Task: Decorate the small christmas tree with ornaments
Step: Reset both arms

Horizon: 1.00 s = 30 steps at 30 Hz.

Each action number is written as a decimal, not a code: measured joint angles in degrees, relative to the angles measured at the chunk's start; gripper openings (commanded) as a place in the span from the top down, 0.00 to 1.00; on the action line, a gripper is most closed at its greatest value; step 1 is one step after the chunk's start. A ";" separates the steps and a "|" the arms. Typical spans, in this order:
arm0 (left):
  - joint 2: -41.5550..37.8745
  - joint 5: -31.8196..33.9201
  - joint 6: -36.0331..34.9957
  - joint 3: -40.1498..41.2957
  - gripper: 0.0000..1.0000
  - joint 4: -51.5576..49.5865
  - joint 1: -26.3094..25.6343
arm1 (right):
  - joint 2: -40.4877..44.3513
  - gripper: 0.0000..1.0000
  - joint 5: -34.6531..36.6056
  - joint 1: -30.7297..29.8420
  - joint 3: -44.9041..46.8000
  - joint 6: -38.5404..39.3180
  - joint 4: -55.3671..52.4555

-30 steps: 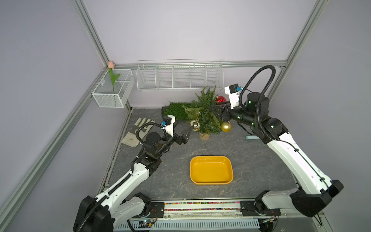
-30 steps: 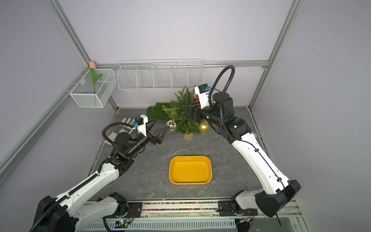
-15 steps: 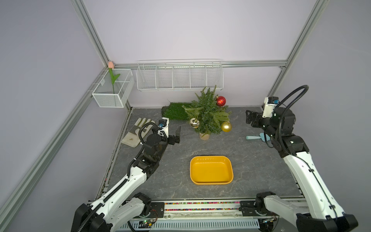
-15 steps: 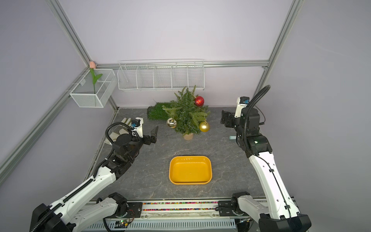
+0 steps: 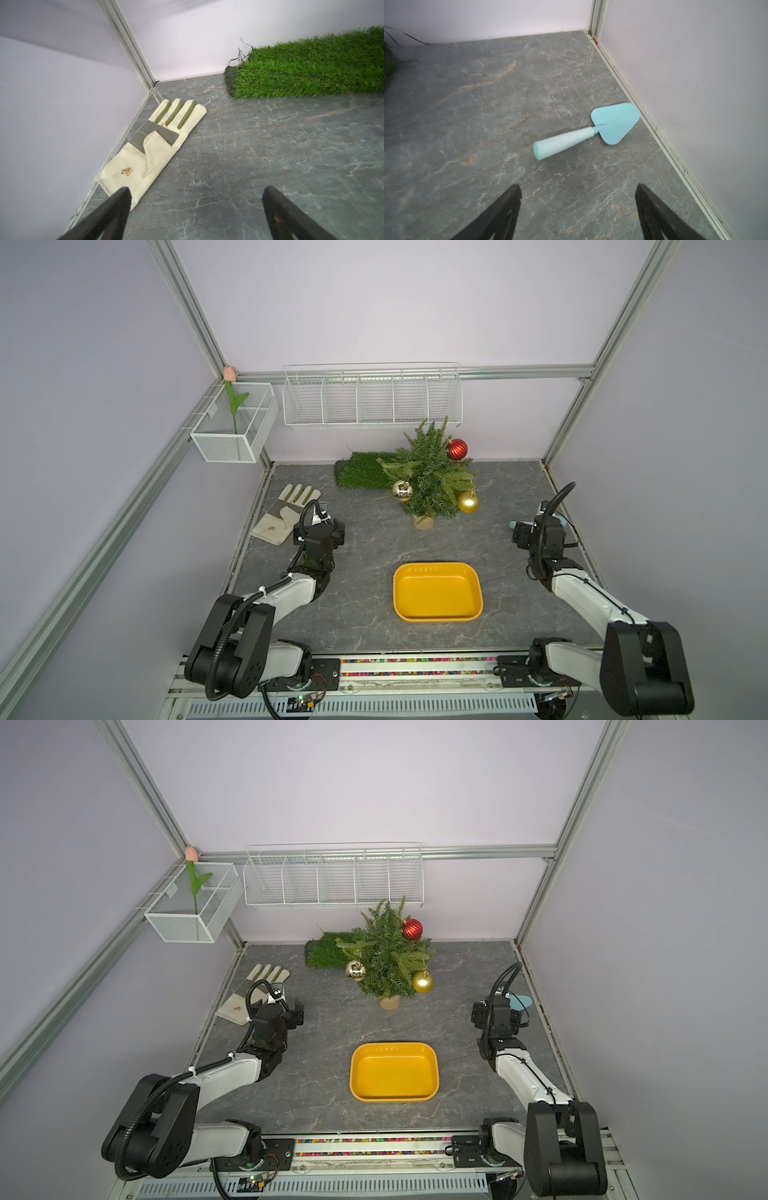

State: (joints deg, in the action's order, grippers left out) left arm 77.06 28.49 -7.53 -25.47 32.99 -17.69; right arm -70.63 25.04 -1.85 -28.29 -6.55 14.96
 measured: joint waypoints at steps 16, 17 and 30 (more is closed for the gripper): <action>11.98 -13.03 4.55 6.60 0.01 18.64 11.43 | -17.29 0.11 -7.19 -0.13 7.74 5.29 34.86; 11.98 -13.40 4.59 5.75 0.01 18.78 11.43 | -17.53 0.11 -7.76 -0.11 7.74 5.33 34.58; 11.98 -13.99 5.40 4.37 0.01 19.50 11.80 | -17.90 0.11 -8.66 -0.11 7.78 6.21 37.51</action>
State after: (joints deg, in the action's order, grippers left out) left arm 89.03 14.50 -2.13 -21.10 52.49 -5.89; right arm -88.53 16.38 -1.96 -20.51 -0.34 52.47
